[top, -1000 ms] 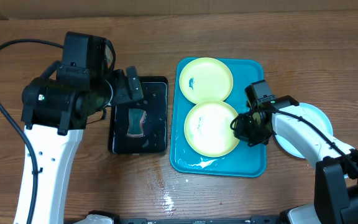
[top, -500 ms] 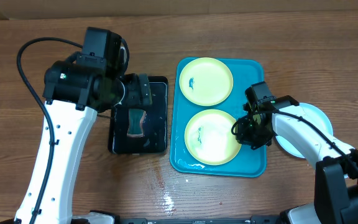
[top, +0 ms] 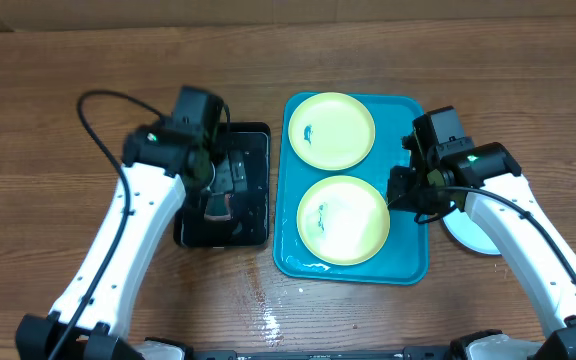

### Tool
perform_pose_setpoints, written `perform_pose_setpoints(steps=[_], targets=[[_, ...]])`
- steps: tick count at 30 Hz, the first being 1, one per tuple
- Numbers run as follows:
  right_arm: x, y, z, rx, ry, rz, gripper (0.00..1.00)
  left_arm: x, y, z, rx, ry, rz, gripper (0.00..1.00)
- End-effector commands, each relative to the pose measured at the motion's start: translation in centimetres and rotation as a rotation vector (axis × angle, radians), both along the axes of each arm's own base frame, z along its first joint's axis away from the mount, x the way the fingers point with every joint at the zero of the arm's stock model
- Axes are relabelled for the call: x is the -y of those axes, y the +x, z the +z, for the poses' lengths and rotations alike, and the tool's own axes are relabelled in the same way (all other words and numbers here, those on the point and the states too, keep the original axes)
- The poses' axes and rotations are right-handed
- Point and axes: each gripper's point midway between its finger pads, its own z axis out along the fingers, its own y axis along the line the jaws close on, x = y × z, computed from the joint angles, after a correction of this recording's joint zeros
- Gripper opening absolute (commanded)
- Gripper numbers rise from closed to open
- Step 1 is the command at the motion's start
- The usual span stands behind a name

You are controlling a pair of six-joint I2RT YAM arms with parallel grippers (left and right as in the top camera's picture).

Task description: Clean dirty plates on tray and stack at the side

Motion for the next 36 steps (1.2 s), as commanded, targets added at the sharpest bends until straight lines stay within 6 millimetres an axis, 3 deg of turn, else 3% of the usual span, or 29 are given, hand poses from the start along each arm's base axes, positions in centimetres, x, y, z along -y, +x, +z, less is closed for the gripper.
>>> perform_pose_setpoints(steps=[1, 7, 11, 15, 16, 18, 19, 22, 26, 30, 33, 36], targets=[[0.3, -0.3, 0.2, -0.019, -0.002, -0.031, 0.28, -0.3, -1.0, -4.1, -0.056, -0.021, -0.039, 0.97], [0.4, -0.7, 0.1, -0.036, -0.007, -0.031, 0.27, 0.3, -0.1, -7.5, -0.055, -0.07, -0.051, 0.6], [0.4, -0.8, 0.1, -0.038, -0.008, -0.031, 0.27, 0.0, 0.8, -9.6, -0.072, -0.037, -0.044, 0.55], [0.4, -0.9, 0.1, -0.045, -0.01, -0.031, 0.27, 0.9, 0.1, -12.1, -0.159, -0.081, -0.056, 0.46], [0.4, -1.0, 0.1, -0.046, -0.01, -0.031, 0.27, 1.1, 0.0, -12.3, -0.171, -0.093, -0.066, 0.39], [0.4, -1.0, 0.1, -0.046, -0.011, -0.031, 0.27, 1.3, -0.1, -12.4, -0.176, -0.103, -0.07, 0.12], [0.4, -0.9, 0.1, -0.044, -0.01, -0.031, 0.27, 1.3, 0.0, -12.3, -0.174, -0.105, -0.07, 0.04], [1.6, -0.7, -0.2, -0.043, -0.067, -0.1, 0.28, 1.6, 0.5, -11.0, -0.166, -0.116, -0.073, 0.04], [4.8, -0.2, -0.6, -0.048, -0.185, -0.312, 0.35, 1.8, 1.4, -8.7, -0.157, -0.116, -0.074, 0.04], [6.3, 0.1, -1.0, -0.077, -0.165, -0.406, 0.39, 2.1, 2.8, -5.5, -0.129, -0.12, -0.085, 0.04], [6.8, 0.1, -1.2, -0.095, -0.136, -0.416, 0.39, 2.3, 3.3, -3.9, -0.117, -0.118, -0.108, 0.04], [5.4, 0.1, -1.3, -0.089, -0.058, -0.274, 0.42, 2.5, 3.2, -3.0, -0.125, -0.113, -0.131, 0.04]])
